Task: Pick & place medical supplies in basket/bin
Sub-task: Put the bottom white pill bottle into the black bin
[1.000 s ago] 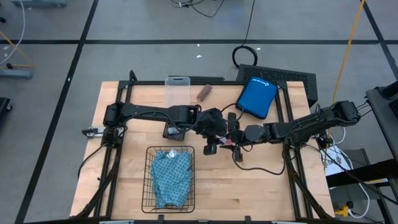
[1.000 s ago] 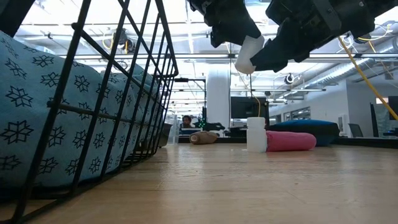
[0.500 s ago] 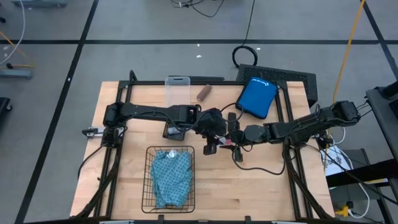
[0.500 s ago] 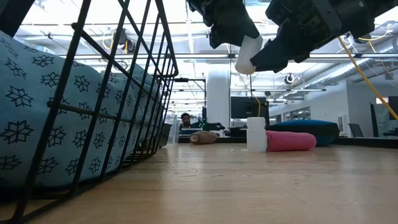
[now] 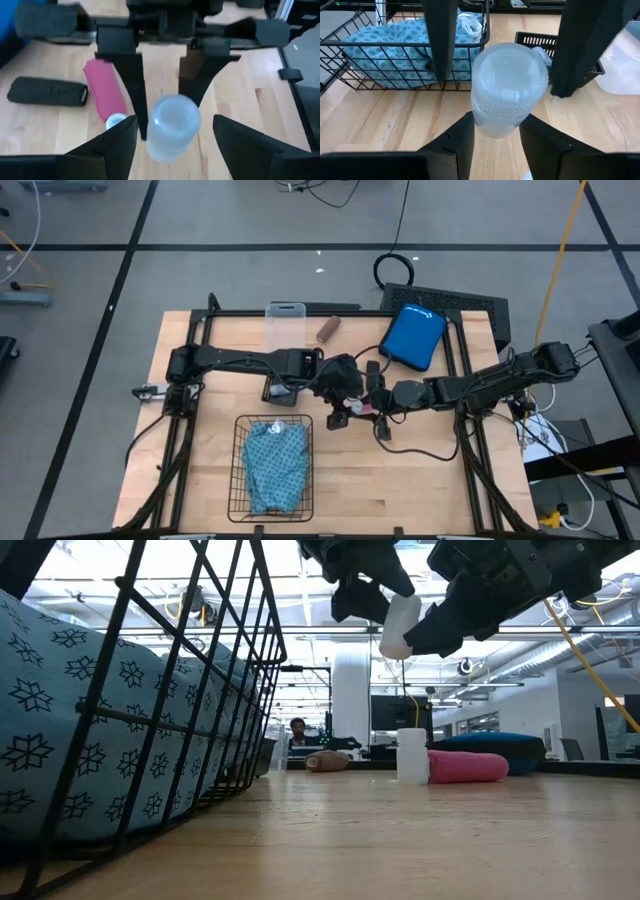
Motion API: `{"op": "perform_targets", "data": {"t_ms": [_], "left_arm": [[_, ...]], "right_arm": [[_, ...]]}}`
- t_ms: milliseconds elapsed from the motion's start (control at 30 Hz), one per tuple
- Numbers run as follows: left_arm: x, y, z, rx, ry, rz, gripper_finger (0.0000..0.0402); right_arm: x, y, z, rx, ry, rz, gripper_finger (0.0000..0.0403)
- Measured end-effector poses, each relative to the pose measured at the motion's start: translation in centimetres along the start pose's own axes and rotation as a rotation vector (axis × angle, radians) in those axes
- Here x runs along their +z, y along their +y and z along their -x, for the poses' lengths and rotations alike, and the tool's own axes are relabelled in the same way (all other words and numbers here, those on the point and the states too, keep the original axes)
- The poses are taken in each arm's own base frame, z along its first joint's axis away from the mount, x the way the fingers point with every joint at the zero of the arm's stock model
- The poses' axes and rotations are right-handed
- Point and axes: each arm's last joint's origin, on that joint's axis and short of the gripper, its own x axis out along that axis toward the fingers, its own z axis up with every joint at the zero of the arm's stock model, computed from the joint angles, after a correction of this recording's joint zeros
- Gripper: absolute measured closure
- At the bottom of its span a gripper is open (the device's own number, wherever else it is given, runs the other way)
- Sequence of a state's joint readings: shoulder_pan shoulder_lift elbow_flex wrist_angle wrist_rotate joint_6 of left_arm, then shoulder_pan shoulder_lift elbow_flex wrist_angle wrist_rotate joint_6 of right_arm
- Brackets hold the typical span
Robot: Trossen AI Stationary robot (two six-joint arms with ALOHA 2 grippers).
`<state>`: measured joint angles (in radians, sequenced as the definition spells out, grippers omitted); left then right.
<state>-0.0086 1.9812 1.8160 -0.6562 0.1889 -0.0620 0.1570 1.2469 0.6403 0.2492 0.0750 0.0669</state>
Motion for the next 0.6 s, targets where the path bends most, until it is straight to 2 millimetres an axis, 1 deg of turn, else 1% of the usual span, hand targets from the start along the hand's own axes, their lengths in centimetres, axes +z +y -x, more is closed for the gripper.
{"op": "perform_targets", "data": {"t_ms": [133,333,500,600], "left_arm": [[0.22,-0.1,0.01,-0.043,-0.021,-0.005,0.0148],[0.21,-0.11,0.01,-0.045,-0.019,-0.005,0.0167],[-0.03,0.09,-0.69,0.002,-0.006,-0.021,0.0174],[0.05,0.1,-0.69,0.024,-0.016,-0.035,0.0174]], "right_arm": [[0.0,0.0,0.01,0.0,0.0,0.0,0.0267],[0.01,0.0,0.01,-0.001,-0.001,0.0,0.0267],[0.01,0.0,0.01,-0.001,0.0,0.0,0.0267],[0.02,0.0,0.01,-0.001,-0.001,0.0,0.0267]]}}
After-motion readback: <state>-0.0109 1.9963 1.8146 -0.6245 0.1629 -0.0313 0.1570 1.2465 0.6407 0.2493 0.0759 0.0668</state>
